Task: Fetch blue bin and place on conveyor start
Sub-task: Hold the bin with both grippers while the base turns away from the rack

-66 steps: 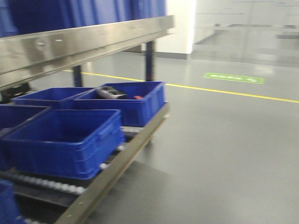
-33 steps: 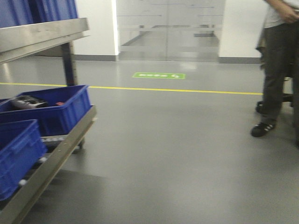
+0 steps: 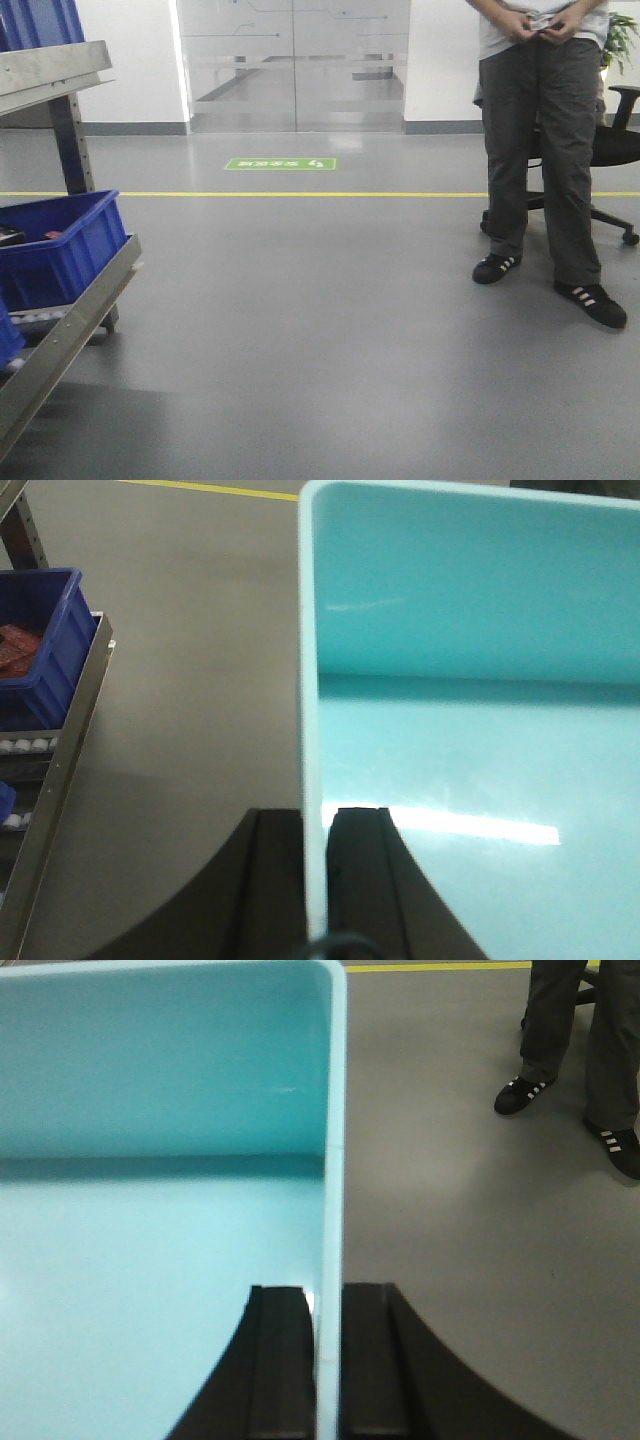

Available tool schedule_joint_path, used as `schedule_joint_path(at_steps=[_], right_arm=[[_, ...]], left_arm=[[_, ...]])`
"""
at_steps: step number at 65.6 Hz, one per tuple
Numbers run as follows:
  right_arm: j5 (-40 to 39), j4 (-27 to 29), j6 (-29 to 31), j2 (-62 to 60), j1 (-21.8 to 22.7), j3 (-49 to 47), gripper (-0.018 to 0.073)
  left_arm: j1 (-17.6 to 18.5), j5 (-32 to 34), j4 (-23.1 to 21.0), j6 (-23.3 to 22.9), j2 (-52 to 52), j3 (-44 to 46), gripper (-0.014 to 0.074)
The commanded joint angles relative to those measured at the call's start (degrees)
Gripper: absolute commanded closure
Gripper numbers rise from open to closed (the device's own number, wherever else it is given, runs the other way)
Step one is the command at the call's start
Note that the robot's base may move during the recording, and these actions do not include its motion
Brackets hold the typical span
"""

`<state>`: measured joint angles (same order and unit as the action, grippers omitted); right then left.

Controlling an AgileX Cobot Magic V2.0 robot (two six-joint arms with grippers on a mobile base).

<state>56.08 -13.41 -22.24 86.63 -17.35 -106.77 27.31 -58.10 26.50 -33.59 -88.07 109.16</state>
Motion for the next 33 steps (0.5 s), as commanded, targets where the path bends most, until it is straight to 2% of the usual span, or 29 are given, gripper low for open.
schedule_joint_path(at_steps=[1,33], right_arm=[[-0.8,-3.5,0.5,-1.1,0.6,-0.7,0.0717],[-0.8,-3.5,0.5,-1.1,0.6,-0.7,0.0717]], left_arm=[[0.0,0.6,3.7,0.5,0.9,0.7,0.0707],[0.0,0.6,3.7,0.5,0.9,0.7,0.0707]])
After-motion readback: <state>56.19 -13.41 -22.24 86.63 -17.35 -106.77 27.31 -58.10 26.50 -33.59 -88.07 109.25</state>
